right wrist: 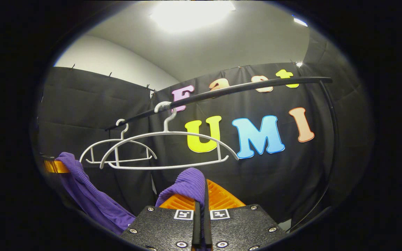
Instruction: Grasp the clothes on the hanger with both hands and then place them into the laundry hamper below.
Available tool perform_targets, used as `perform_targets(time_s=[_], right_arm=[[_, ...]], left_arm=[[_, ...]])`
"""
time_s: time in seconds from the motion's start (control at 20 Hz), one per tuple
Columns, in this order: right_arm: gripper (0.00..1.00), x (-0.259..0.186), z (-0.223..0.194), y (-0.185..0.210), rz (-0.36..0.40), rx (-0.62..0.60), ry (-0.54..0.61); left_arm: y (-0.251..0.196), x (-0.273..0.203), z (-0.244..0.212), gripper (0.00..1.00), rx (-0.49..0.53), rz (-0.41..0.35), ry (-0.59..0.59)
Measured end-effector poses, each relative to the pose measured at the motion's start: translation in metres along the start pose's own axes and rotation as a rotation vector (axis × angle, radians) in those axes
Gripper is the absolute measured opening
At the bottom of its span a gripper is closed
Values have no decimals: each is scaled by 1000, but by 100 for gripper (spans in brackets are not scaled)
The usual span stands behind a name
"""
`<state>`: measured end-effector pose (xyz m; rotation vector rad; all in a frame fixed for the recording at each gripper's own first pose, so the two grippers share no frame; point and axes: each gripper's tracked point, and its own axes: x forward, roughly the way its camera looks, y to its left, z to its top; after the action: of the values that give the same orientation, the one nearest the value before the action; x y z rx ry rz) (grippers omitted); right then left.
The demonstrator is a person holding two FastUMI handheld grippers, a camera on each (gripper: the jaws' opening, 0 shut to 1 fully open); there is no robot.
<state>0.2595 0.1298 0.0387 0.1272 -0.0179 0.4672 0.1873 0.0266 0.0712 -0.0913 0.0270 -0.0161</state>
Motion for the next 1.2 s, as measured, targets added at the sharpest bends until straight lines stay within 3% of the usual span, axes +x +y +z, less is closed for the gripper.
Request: perform_targets(time_s=[0.3, 0.6, 1.0, 1.05, 1.1, 1.15, 1.2], right_arm=[[3, -41, 16, 42, 46, -14, -27], [3, -76, 1, 66, 57, -61, -11], [1, -114, -79, 67, 20, -50, 129], [3, -117, -91, 66, 16, -45, 154], [3, -120, -103, 65, 9, -35, 178], [3, -122, -115, 64, 3, -26, 204], [3, -124, -128, 62, -2, -19, 231]], left_arm=[[-37, -19, 1, 1, -15, -104, -21], [-70, -39, -18, 1, -46, -176, -12], [-87, -59, -95, 1, -70, -205, 72], [-89, -61, -106, 6, -65, -205, 85], [-90, -62, -118, 1, -59, -204, 102], [-91, -64, -131, 6, -53, -202, 119], [-92, -66, -143, 1, -49, -199, 137]])
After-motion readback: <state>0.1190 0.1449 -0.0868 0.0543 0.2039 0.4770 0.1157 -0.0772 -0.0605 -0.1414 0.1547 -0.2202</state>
